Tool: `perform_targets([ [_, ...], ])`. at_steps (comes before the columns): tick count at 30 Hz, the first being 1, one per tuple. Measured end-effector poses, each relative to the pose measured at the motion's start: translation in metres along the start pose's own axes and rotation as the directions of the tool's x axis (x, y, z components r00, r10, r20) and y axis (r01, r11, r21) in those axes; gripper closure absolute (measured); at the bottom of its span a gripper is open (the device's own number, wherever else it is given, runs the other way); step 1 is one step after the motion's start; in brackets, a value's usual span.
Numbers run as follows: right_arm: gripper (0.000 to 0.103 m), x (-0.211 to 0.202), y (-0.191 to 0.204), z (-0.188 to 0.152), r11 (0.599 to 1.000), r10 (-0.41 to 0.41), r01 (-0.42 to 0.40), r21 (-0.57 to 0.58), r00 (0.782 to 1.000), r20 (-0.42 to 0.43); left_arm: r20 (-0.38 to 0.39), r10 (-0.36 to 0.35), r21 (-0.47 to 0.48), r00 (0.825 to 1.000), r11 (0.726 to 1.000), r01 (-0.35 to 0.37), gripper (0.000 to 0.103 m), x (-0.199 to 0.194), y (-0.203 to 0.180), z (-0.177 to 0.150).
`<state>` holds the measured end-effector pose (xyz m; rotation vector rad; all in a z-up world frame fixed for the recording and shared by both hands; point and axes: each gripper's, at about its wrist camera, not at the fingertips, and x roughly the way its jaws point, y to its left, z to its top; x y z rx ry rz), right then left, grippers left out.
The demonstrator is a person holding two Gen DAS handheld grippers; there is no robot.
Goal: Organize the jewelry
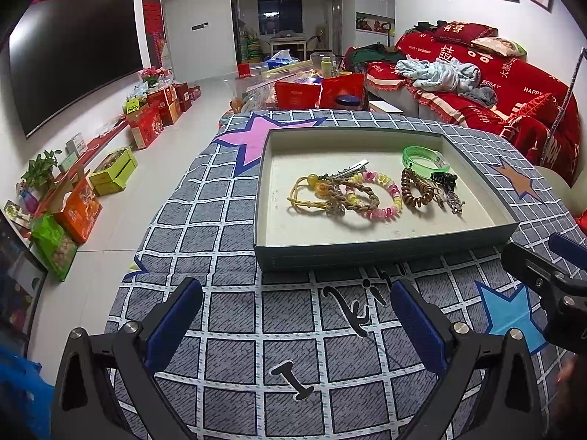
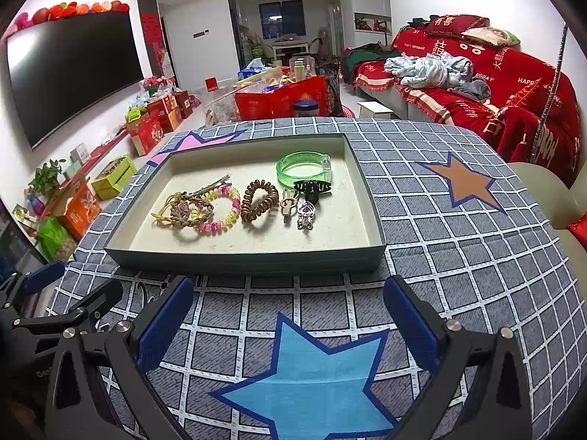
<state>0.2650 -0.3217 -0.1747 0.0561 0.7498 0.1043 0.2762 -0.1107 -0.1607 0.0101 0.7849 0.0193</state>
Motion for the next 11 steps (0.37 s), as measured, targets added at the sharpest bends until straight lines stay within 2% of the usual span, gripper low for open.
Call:
perform_targets([
  [11,0.0,0.0,0.0,0.0002,1.0,0.001,-0.001,0.001,1.0,-0.001,-0.004,-0.008,-0.002,1.0,1.0,0.008,0.0,-0.0003,0.0003,0.0007],
])
